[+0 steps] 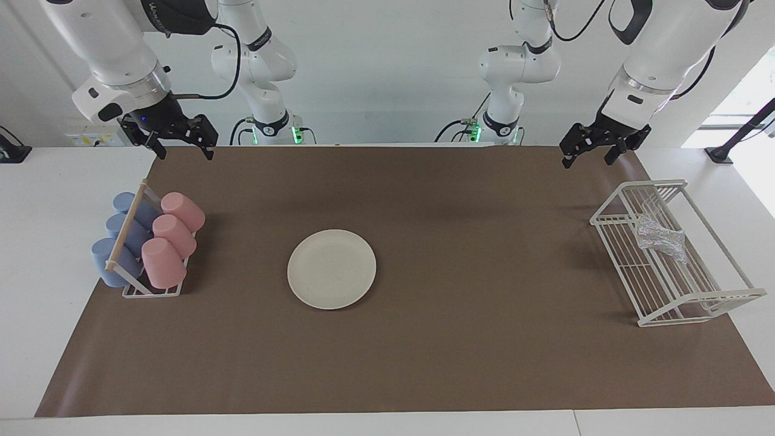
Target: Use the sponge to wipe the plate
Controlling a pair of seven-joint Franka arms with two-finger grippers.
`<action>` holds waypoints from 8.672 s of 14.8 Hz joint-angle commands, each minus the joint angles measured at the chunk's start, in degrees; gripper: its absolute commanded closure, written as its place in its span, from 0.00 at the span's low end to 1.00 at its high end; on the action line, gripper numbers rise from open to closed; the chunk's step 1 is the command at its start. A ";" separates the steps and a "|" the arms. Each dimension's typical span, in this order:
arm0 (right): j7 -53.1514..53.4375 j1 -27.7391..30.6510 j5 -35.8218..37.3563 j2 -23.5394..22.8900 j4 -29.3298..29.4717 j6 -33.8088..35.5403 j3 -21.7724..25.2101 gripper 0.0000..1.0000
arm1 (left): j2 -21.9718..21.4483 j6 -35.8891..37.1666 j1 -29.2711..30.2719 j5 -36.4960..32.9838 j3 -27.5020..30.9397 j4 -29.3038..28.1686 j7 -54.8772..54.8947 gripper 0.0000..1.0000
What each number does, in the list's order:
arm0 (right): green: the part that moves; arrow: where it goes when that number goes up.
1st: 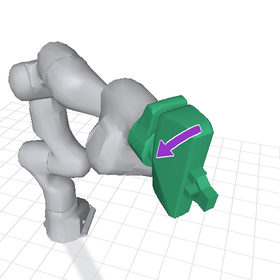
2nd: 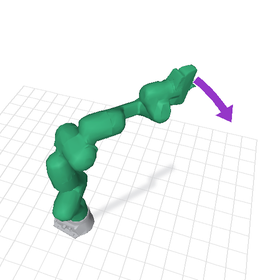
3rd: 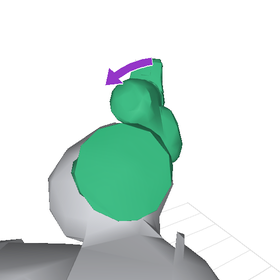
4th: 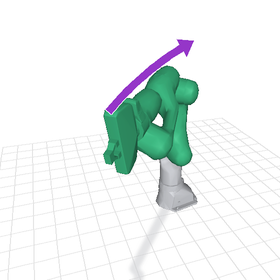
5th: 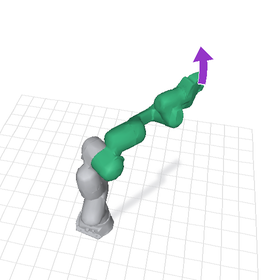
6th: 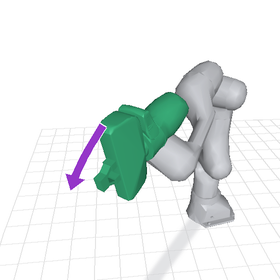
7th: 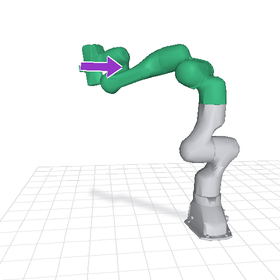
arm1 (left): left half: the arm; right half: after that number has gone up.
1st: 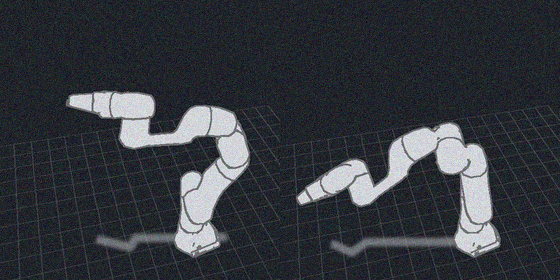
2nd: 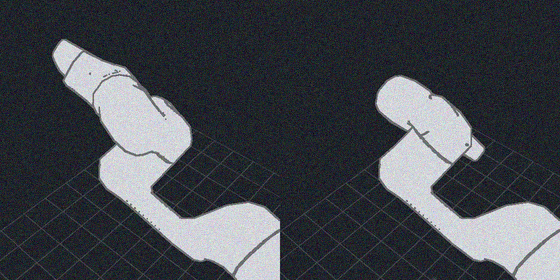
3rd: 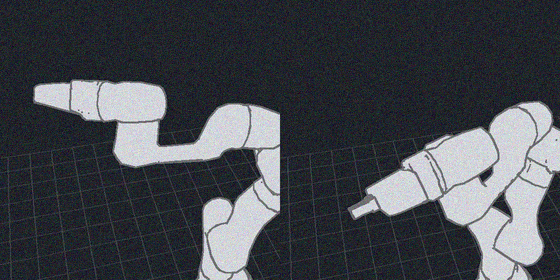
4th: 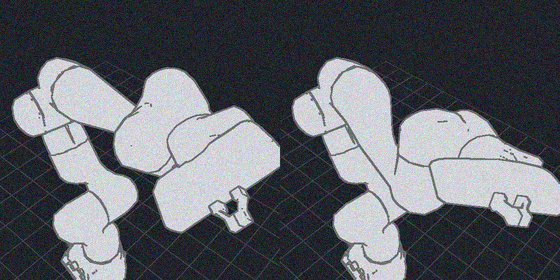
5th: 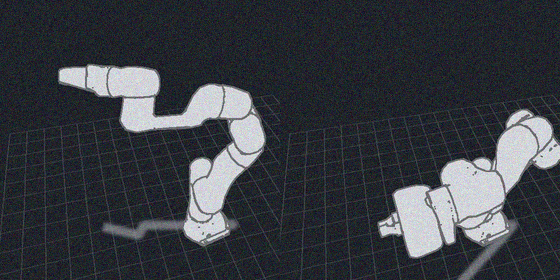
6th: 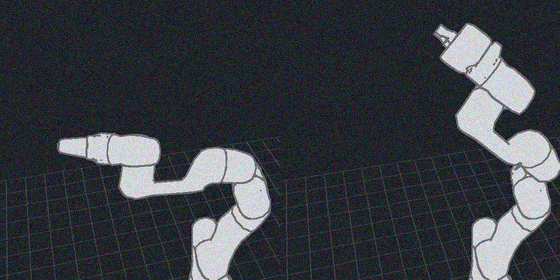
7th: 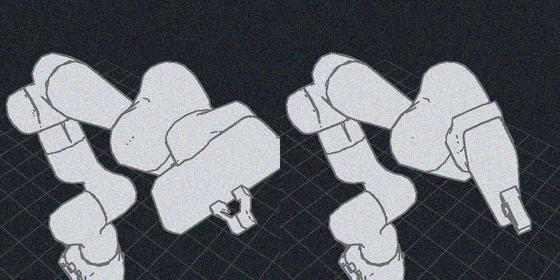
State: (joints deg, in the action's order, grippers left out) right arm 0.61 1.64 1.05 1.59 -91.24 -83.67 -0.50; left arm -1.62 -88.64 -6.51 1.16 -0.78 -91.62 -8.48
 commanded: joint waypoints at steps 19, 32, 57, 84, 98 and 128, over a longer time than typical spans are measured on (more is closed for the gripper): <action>58.84 -4.80 -1.84 1.22 -0.52 1.23 -1.69 0.00 | 19.81 -14.64 -2.36 -58.52 0.25 -6.73 -13.37 0.00; 70.32 -8.23 -1.84 2.19 -2.01 1.75 -2.22 0.00 | 20.78 -10.24 -2.54 -63.48 0.07 -10.24 -20.61 0.38; 84.56 -9.46 -4.56 2.63 -2.37 1.84 -2.75 0.00 | 13.32 8.83 2.45 17.93 -0.45 17.62 -17.71 1.00; 129.82 -32.48 -4.74 1.84 -8.96 -21.36 -3.98 0.00 | -11.47 -10.41 -4.03 84.17 -0.45 -43.99 19.47 1.00; 130.26 -37.14 -11.86 4.21 -17.22 -37.09 -4.68 0.00 | -11.38 -10.42 -5.61 85.59 -0.37 -43.99 22.11 1.00; 119.19 -37.85 -11.33 4.74 -19.59 -39.56 -5.48 1.00 | -11.47 -9.45 -5.44 84.88 -0.45 -43.91 21.76 0.59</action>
State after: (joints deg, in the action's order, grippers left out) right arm 121.38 -36.93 -10.01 5.30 -109.53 -122.20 -5.51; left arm -11.63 -97.87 -11.02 85.41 -1.90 -134.09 12.69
